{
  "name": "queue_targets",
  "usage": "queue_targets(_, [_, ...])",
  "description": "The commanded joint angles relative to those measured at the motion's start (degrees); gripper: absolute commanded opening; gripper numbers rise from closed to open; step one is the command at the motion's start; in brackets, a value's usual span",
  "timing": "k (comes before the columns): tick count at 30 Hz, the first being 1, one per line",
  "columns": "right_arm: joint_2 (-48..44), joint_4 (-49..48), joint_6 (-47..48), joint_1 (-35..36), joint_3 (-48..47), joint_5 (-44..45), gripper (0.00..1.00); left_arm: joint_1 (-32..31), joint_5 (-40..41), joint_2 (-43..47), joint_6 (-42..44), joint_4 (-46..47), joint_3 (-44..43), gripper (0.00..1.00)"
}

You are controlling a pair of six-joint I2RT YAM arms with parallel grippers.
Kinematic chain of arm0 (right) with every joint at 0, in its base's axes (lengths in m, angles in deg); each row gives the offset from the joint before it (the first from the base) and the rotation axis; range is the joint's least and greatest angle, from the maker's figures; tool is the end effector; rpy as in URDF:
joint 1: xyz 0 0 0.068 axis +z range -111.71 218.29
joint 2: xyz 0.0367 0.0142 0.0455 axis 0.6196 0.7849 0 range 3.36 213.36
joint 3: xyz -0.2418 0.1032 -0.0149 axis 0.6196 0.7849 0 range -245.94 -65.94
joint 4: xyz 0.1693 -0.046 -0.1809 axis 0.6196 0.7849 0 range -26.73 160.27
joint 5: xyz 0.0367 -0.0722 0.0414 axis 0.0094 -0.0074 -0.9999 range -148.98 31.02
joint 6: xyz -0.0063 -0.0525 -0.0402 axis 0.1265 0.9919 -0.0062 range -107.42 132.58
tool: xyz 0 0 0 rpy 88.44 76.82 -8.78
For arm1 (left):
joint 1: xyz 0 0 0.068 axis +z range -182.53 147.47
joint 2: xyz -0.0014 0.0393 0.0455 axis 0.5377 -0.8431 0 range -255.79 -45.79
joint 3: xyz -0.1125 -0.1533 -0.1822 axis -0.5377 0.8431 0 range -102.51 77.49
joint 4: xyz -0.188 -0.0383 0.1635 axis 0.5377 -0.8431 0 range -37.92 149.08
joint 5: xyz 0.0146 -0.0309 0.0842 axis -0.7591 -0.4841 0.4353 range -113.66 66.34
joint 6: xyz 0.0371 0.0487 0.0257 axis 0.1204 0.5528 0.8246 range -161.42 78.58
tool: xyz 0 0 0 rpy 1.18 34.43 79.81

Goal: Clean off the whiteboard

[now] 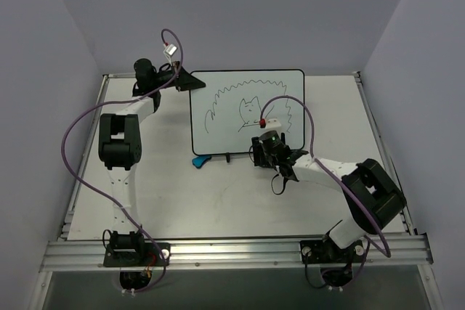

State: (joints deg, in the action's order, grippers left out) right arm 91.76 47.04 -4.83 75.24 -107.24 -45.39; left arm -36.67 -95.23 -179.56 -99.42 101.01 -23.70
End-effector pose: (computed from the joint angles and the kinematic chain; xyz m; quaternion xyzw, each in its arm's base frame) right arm 0.2665 0.1849 0.1721 -0.0890 0.8611 0.1323 0.4828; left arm 0.5106 -0.0870 0.2358 0.1596 0.6700 -0.6433 0.3345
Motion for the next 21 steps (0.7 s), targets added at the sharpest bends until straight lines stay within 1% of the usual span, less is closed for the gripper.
queue_targets(1, [-6.1,1.1,0.7,1.0,0.2,1.4,0.59,1.2,3.5,0.8,-2.4,17.3,-0.4,0.02])
queue_targets(5, [-9.6,2.4,1.3,1.1,0.3,2.1,0.6,2.0,5.6,0.0,-8.4,24.7,-0.7,0.02])
queue_targets(7, [-10.9,3.1,1.5,1.1,0.1,2.2,0.6,2.5,5.9,-0.8,-9.6,27.1,-1.8,0.02])
queue_targets(10, [-11.9,3.6,1.7,1.1,0.0,1.5,0.6,3.0,6.1,-1.5,-8.0,26.1,-2.9,0.02])
queue_targets(12, [-12.3,3.5,2.4,1.3,-0.5,-0.8,0.6,3.3,6.3,-1.7,-6.2,25.0,-3.6,0.02])
queue_targets(14, [-11.9,4.2,2.6,2.7,-2.5,-2.2,0.59,3.2,6.3,-1.8,-4.2,22.6,-4.5,0.02])
queue_targets(16, [-10.4,4.8,2.4,4.4,-4.4,-1.6,0.58,3.3,6.3,-1.6,-3.4,21.5,-4.8,0.02])
queue_targets(17, [-9.6,5.2,2.5,6.5,-5.4,-1.4,0.58,3.3,6.3,-1.6,-2.9,21.1,-5.8,0.02])
queue_targets(21, [-5.8,4.8,2.1,9.8,-9.4,-0.7,0.58,3.2,4.5,-2.9,-5.4,21.7,-9.8,0.02])
